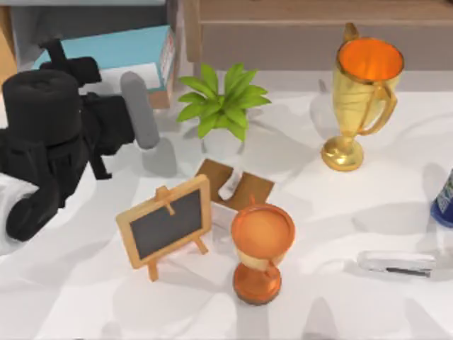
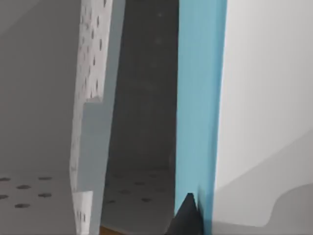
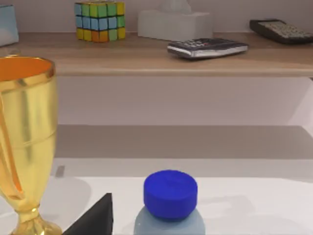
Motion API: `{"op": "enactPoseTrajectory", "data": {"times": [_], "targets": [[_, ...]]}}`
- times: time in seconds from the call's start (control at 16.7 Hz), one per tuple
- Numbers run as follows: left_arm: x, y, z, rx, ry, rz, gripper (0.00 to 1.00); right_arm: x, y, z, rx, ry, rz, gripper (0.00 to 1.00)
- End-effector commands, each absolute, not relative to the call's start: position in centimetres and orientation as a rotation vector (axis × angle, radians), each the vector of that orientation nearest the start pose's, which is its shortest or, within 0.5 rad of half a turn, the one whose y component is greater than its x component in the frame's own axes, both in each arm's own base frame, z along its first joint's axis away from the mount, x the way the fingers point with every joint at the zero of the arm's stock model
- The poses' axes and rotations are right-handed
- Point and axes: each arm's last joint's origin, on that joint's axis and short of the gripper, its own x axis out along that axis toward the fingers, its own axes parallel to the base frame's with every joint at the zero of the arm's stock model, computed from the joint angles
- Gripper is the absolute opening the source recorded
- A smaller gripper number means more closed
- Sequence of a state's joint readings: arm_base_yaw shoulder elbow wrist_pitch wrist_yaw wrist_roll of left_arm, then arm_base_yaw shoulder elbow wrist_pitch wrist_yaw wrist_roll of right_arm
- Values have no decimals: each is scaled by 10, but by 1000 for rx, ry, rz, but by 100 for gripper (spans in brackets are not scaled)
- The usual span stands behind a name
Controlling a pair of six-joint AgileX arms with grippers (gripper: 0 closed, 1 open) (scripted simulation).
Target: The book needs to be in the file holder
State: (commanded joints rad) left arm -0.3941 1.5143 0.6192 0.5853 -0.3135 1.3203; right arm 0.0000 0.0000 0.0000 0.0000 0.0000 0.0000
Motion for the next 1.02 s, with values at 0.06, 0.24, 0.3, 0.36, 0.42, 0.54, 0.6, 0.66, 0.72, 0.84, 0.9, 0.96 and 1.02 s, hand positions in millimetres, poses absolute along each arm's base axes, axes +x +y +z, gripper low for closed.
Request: {"op": "enactPoseTrajectory", "data": {"times": [0.06,0.24,0.3,0.36,0.42,0.54,0.6,0.66,0.72,0.84,0.9,0.96,1.02], "targets": [[290,-99,175,1436,217,-248,0,106,-1,160,0,0,0,100],[314,-82,167,1505,212,-229,0,106,-1,160,0,0,0,100],[322,-79,164,1522,206,-226,0,106,-1,160,0,0,0,100],[329,-76,162,1535,200,-227,0,106,-1,160,0,0,0,100],[334,-75,159,1545,195,-230,0,106,-1,160,0,0,0,100],[341,-74,154,1557,190,-239,0,106,-1,160,0,0,0,100],[342,-74,153,1558,190,-240,0,106,-1,160,0,0,0,100],[342,-74,153,1558,190,-240,0,106,-1,160,0,0,0,100],[342,-74,153,1558,190,-240,0,106,-1,160,0,0,0,100],[342,-74,153,1558,190,-240,0,106,-1,160,0,0,0,100],[341,-75,153,1560,190,-244,0,106,-1,160,0,0,0,100],[342,-74,154,1559,189,-241,0,106,-1,160,0,0,0,100],[345,-74,155,1558,187,-234,0,106,-1,160,0,0,0,100]]}}
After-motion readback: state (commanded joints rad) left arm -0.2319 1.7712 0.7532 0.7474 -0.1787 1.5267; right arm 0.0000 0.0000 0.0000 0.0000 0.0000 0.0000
